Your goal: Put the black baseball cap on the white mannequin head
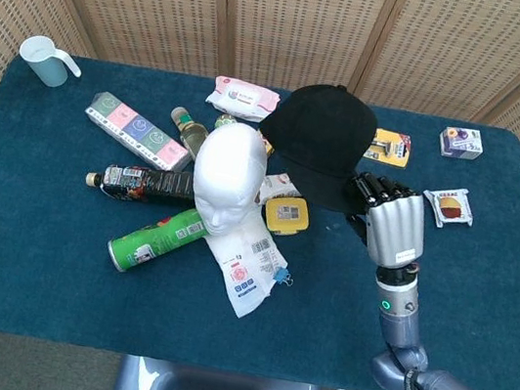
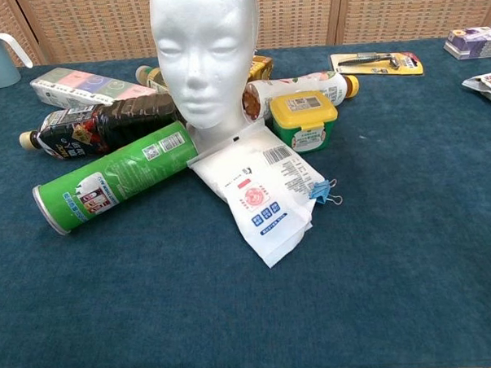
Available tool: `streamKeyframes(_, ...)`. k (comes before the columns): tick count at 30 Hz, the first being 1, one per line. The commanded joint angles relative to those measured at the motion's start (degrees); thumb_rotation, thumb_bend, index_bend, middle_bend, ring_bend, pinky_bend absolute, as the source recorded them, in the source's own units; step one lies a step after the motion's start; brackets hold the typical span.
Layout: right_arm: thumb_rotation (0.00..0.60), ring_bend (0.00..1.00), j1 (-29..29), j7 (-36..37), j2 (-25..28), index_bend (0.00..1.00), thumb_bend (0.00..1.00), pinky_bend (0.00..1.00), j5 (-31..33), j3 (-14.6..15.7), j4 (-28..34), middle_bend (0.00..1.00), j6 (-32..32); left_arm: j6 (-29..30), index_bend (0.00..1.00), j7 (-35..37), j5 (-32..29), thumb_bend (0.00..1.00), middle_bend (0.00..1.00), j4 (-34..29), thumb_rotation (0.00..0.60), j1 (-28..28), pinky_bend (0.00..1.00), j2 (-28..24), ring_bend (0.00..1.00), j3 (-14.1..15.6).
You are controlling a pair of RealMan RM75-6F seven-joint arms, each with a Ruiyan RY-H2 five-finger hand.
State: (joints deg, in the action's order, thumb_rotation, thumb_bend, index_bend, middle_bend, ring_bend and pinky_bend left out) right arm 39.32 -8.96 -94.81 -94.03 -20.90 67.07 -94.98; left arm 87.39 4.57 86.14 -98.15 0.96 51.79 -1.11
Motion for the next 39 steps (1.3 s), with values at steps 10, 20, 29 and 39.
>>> streamKeyframes(10, 0.6, 0.77, 5.5, -6.5, -2.8, 0.68, 0.41, 0.93, 4.6, -2.7, -0.8, 0.66, 6.6, -1.0, 0.55, 3.4, -0.4, 0.35, 0.41, 4.2, 0.6, -0.1, 0.3, 2.1, 0.29, 0.4)
streamKeyframes(20, 0.6, 0.77, 8.3, -9.5, -4.3, 0.68, 0.41, 0.93, 6.5, -3.4, -1.9, 0.66, 8.5, -1.5, 0.55, 4.8, -0.2, 0.35, 0.41, 6.2, 0.6, -0.1, 0.3, 3.1, 0.29, 0.7)
streamKeyframes(29, 0.6, 0.77, 10.4, -11.7, -5.3, 0.68, 0.41, 0.93, 7.3, -3.4, -1.8, 0.66, 9.9, -1.6, 0.55, 5.0, -0.1, 0.35, 0.41, 6.4, 0.6, -0.1, 0.3, 3.4, 0.29, 0.8)
streamKeyframes(39, 0.6, 0.77, 11.7, -14.0, -6.2, 0.68, 0.41, 0.92, 7.0, -2.3, -0.7, 0.66, 10.2, -2.1, 0.55, 5.6, -0.4, 0.35, 0.41, 7.4, 0.6, -0.2, 0.3, 3.8, 0.29, 1.0)
